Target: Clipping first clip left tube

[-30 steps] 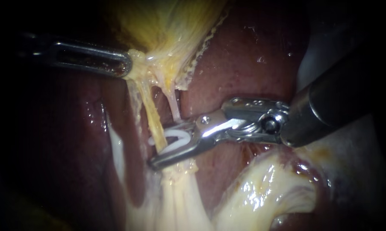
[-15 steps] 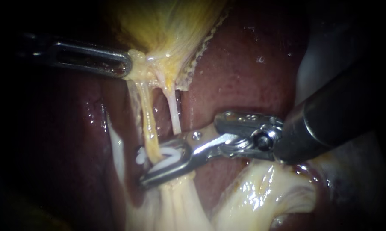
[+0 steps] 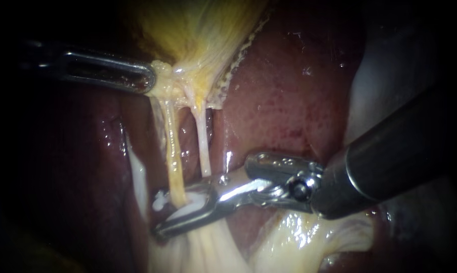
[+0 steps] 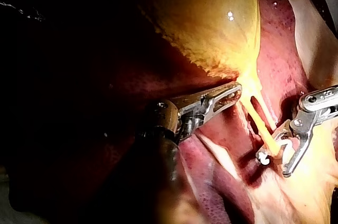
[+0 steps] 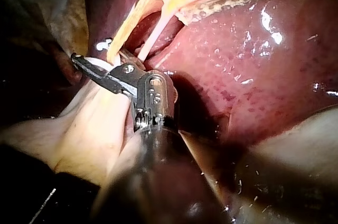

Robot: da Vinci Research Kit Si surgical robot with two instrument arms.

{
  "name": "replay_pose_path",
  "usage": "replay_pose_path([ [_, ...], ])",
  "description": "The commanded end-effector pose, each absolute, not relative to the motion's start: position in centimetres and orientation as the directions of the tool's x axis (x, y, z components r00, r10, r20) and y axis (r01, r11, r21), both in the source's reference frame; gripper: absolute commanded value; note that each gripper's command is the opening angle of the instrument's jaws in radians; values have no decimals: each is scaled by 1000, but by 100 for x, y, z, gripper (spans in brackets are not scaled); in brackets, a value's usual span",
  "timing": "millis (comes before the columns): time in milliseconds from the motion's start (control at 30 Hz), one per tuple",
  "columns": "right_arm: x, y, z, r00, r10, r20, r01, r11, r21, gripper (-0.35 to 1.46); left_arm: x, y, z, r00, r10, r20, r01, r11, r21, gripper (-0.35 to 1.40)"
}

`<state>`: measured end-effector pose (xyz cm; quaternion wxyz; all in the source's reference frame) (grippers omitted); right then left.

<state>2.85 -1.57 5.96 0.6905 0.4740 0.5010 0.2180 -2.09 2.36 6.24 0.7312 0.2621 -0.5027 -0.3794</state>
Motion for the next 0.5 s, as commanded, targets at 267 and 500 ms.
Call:
replay_pose_path([
  [267, 290, -156, 596, 398, 797, -454, 164, 425, 890, 28, -209, 237, 624, 206, -818, 536, 292, 575, 765, -35],
  [500, 294, -151, 592, 393, 804, -446, 163, 416, 895, 26, -209, 236, 624, 206, -818, 536, 292, 575, 765, -35],
])
